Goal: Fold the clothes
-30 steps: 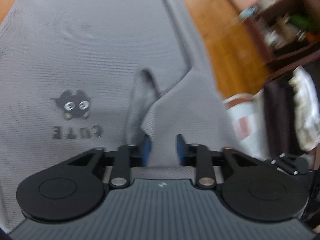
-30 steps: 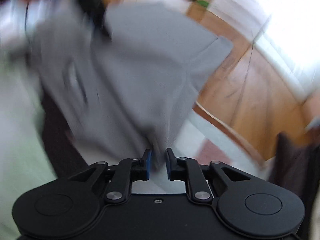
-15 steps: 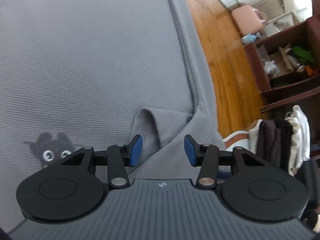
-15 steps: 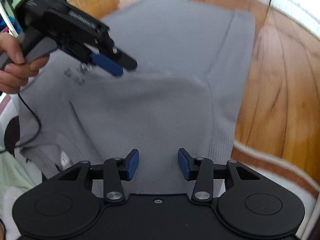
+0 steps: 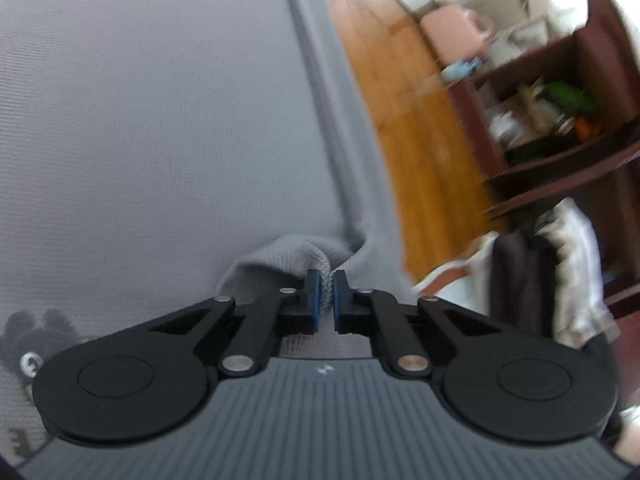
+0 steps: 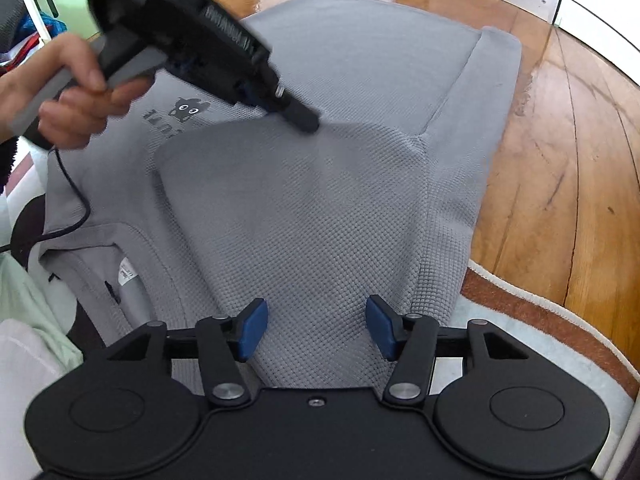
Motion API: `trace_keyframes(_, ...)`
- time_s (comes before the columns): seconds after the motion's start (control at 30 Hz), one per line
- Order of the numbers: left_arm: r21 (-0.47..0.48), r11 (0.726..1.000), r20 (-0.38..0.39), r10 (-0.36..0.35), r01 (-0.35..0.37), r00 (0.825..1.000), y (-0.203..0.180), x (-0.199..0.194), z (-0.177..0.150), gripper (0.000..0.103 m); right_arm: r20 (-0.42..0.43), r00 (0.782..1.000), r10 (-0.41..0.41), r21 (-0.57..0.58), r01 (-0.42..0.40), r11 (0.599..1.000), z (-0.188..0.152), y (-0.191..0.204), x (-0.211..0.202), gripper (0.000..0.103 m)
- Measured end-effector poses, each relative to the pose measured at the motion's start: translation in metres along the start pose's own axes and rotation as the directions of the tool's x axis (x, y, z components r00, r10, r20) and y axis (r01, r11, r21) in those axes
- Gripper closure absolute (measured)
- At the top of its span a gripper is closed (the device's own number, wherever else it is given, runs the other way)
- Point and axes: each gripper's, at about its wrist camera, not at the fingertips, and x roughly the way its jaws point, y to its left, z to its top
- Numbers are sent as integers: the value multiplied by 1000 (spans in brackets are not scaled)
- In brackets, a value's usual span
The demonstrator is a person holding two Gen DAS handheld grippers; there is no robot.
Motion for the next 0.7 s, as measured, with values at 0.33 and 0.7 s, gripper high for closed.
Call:
trace_keyframes(0.33, -308, 935, 192, -119, 175, 974, 52, -17, 10, 101, 21, 1000, 1, -19, -1, 1000, -12, -3, -4, 39)
trace_keyframes(0.7, 19, 999, 200, 31, -35, 979, 19, -22, 15, 43, 21, 1000, 10, 51, -11, 999, -5, -8, -9, 39)
